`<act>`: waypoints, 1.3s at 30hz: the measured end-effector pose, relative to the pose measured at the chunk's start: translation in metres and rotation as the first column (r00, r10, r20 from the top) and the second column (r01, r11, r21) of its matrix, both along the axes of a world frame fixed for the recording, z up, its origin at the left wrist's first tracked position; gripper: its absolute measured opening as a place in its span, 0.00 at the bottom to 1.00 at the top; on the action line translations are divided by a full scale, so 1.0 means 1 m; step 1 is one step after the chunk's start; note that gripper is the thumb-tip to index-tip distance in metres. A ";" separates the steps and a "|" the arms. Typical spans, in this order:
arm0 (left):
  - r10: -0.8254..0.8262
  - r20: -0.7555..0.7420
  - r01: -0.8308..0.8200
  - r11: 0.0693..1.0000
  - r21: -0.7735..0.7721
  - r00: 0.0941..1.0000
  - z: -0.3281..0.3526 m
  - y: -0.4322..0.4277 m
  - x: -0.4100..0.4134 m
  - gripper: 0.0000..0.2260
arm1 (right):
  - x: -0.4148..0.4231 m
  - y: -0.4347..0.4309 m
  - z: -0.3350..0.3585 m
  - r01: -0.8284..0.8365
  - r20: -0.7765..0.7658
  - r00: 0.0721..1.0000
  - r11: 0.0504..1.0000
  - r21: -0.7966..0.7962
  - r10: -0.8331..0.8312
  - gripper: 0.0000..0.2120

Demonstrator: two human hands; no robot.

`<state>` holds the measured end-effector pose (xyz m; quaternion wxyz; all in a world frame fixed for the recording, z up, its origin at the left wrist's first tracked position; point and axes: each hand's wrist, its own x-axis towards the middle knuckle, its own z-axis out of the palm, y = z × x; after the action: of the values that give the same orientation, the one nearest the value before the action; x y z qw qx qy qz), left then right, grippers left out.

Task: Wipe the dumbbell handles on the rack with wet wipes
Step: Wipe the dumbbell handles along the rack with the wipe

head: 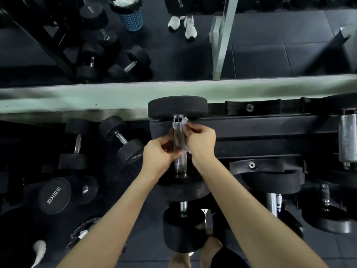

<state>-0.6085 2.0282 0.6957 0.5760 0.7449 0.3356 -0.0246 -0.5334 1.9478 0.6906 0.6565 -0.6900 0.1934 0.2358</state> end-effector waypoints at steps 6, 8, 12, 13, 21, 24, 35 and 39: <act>0.019 -0.002 -0.019 0.999 -0.038 1.000 -0.002 0.001 0.000 0.18 | -0.023 -0.012 0.001 -0.121 0.092 0.988 0.992 -0.039 0.125 0.08; 0.020 -0.010 -0.021 0.999 -0.048 1.000 0.000 0.000 0.000 0.15 | -0.007 0.000 0.009 -0.057 0.089 0.994 0.997 -0.057 0.062 0.08; 0.016 0.009 -0.015 0.999 -0.031 1.000 0.000 0.001 0.000 0.17 | -0.027 -0.014 0.009 -0.189 0.194 0.958 0.974 -0.128 0.212 0.08; 0.012 0.008 -0.012 1.000 -0.027 1.000 -0.001 0.001 0.000 0.19 | -0.034 -0.020 0.008 -0.236 0.212 0.942 0.961 -0.142 0.262 0.08; -0.014 0.017 0.015 0.999 -0.045 1.000 0.004 0.002 -0.002 0.21 | -0.020 -0.017 0.006 -0.277 0.265 0.895 0.913 -0.299 0.359 0.09; -0.025 -0.004 0.025 0.997 -0.066 1.000 0.006 0.005 -0.004 0.27 | -0.036 -0.041 0.007 -0.411 0.233 0.813 0.808 -0.421 0.534 0.12; 0.039 -0.077 -0.057 0.967 -0.247 0.996 0.028 0.026 -0.013 0.23 | -0.031 -0.060 0.035 -0.614 0.104 0.699 0.669 -0.420 0.707 0.08; 0.140 -0.049 -0.147 0.968 -0.204 0.989 0.029 0.040 -0.027 0.17 | -0.017 -0.047 0.043 -0.397 0.350 0.646 0.691 -0.604 0.678 0.10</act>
<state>-0.6353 2.0679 0.7244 0.6449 0.6543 0.3938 -0.0304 -0.5500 1.9012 0.7337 0.3874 -0.8907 -0.1738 0.1626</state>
